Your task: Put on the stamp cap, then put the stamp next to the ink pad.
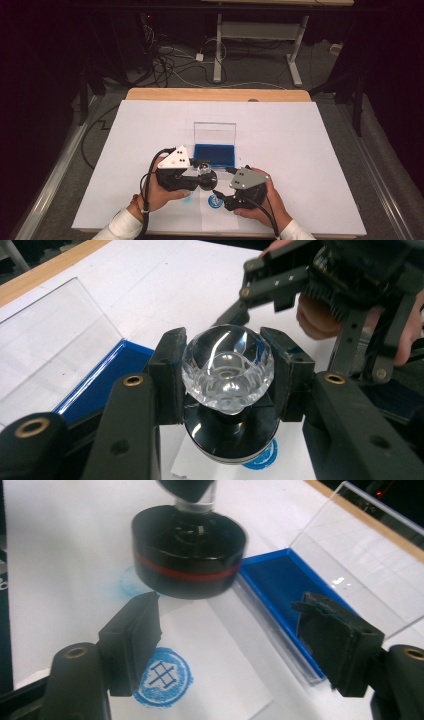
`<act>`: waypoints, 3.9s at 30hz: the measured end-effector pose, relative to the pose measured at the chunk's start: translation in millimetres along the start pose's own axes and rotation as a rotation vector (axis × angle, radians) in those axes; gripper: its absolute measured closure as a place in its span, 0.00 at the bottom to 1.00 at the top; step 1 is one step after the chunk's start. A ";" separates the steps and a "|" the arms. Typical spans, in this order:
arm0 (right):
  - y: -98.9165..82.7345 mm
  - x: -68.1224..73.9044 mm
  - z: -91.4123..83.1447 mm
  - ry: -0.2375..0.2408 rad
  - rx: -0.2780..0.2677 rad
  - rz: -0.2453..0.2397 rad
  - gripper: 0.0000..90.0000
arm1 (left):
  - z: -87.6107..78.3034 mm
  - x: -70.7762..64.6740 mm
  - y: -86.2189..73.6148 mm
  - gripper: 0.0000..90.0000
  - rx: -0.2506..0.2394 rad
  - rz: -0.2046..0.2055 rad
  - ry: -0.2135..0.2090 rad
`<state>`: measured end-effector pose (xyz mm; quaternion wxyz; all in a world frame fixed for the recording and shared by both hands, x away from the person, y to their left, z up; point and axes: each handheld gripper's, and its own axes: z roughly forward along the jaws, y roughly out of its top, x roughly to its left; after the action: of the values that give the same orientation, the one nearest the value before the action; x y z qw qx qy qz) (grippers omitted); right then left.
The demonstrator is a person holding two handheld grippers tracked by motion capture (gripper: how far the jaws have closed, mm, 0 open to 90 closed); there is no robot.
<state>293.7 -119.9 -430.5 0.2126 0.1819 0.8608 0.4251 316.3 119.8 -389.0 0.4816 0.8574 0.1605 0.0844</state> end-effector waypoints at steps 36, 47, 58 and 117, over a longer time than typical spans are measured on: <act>-9.6 -18.4 -41.7 -0.134 -0.031 -0.007 0.27 | -27.0 17.3 -13.7 0.60 0.053 0.025 0.165; -21.6 -24.0 -53.7 -0.171 -0.013 0.019 0.27 | -30.2 30.6 -18.8 0.60 0.063 0.008 0.209; -36.4 -24.3 -66.9 -0.201 -0.005 0.043 0.28 | -30.0 42.6 -17.6 0.60 0.059 -0.016 0.231; -55.6 -23.4 -75.6 -0.197 0.042 0.063 0.28 | 22.4 111.0 -48.9 0.51 0.213 -0.144 0.322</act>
<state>266.8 -212.7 -429.1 0.2786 0.2543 0.8384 0.3936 417.2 165.2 -443.5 0.3613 0.8652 0.3043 0.1683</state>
